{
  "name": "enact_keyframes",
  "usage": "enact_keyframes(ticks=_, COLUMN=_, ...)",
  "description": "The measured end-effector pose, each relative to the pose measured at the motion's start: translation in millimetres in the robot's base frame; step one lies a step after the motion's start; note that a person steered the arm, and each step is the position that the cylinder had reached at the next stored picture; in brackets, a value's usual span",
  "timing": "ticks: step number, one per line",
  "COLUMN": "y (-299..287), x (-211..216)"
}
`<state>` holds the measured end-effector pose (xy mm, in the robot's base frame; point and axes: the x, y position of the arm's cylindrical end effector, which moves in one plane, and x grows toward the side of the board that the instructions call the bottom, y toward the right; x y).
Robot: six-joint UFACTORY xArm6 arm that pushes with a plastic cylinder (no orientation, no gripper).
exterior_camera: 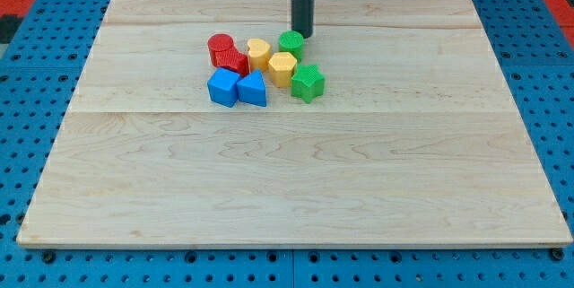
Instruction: Push the blue cube towards the top left corner of the board
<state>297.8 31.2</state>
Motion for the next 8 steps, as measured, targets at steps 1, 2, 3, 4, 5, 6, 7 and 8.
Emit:
enact_keyframes(ticks=1, y=29, x=4)
enact_keyframes(ticks=2, y=53, x=29)
enact_keyframes(ticks=3, y=54, x=75)
enact_keyframes(ticks=4, y=33, x=110)
enact_keyframes(ticks=5, y=7, x=121)
enact_keyframes(ticks=6, y=-35, x=124)
enact_keyframes(ticks=7, y=-69, x=131)
enact_keyframes(ticks=8, y=-118, x=130)
